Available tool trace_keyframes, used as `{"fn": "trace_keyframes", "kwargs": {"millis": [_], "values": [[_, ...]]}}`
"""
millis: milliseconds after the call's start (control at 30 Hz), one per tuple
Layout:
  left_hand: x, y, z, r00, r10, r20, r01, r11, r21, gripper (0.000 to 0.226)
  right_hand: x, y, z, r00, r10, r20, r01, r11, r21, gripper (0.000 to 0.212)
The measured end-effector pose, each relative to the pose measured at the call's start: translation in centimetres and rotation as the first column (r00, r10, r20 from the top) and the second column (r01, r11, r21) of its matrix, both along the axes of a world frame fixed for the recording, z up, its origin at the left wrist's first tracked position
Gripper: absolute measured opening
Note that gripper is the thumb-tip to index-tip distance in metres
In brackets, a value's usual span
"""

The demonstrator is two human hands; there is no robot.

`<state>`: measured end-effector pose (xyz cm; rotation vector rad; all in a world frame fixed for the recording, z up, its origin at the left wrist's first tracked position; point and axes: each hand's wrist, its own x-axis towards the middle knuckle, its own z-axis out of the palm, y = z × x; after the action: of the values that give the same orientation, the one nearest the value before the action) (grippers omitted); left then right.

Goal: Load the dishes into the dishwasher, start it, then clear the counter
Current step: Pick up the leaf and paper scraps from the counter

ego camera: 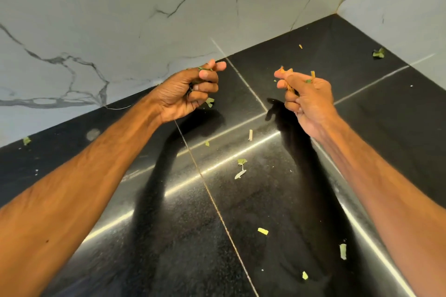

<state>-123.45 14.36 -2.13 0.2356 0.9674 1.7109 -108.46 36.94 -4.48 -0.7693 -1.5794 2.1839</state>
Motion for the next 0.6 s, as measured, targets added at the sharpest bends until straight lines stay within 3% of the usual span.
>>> {"fn": "trace_keyframes", "kwargs": {"millis": [233,333,467,600], "values": [[-0.7,-2.5,0.8,0.994,0.083,-0.067,-0.097,0.966,-0.240,0.043,-1.1,-4.0,1.0,0.987,0.150,0.058,-0.139,0.977,-0.162,0.015],[0.2,-2.5,0.7,0.982,0.067,-0.177,-0.117,0.950,-0.291,0.045,-1.2,-5.1,0.8,0.981,0.178,0.073,-0.156,0.959,-0.236,0.014],[1.9,-2.3,1.0,0.971,-0.032,-0.237,-0.022,0.975,-0.221,0.038,-0.6,-6.1,0.5,0.968,0.230,0.098,-0.206,0.955,-0.211,0.012],[3.4,-2.0,1.0,0.986,-0.051,-0.158,0.028,0.989,-0.148,0.030,0.0,-6.5,0.8,0.963,0.245,0.114,-0.221,0.956,-0.193,0.011]]}}
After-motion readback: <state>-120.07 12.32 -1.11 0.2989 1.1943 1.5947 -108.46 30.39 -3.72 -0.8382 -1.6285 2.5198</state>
